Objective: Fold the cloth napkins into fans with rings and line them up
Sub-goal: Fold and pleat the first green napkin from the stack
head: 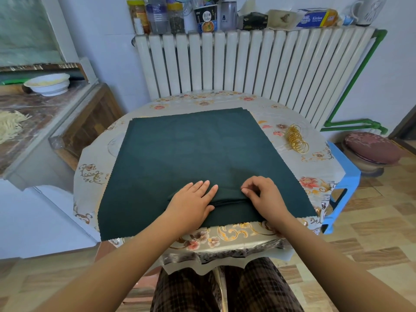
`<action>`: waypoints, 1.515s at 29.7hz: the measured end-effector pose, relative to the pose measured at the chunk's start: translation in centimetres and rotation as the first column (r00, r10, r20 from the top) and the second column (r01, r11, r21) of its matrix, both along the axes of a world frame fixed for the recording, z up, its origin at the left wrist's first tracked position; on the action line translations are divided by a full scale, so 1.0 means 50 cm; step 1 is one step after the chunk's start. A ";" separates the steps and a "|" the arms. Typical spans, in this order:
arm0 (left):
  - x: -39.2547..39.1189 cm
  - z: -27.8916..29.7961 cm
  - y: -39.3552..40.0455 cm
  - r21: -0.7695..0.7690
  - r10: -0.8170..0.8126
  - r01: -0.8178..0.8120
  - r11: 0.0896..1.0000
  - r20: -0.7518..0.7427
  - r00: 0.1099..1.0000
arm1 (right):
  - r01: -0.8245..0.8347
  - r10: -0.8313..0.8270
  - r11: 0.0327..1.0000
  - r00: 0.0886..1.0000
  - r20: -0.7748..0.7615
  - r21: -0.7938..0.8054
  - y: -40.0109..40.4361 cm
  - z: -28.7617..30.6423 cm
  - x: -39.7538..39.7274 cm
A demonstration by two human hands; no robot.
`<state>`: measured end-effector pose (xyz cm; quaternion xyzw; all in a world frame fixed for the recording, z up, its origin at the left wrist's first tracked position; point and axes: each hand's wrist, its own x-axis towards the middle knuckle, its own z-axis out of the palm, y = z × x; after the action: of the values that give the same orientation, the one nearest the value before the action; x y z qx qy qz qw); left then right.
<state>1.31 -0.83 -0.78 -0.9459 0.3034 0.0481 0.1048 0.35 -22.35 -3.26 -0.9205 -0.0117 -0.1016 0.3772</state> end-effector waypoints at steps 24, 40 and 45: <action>0.087 0.088 -0.041 0.065 -0.133 0.136 0.989 -0.049 0.990 | -0.252 0.328 0.878 0.936 0.126 -0.407 0.009 0.026 0.015; 0.129 0.043 -0.045 0.093 -0.325 0.312 0.945 0.197 0.925 | -0.096 0.207 0.874 0.960 0.186 -0.476 0.015 -0.026 0.029; 0.143 0.063 -0.056 -0.071 -0.225 0.229 0.971 0.063 0.972 | -0.103 0.142 0.965 0.978 0.150 -0.242 0.014 -0.012 0.032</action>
<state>8.46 -3.64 2.38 -0.9093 0.4081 -0.0019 0.0811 1.98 -21.66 -3.84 -0.9442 -0.1119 -0.1524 0.2697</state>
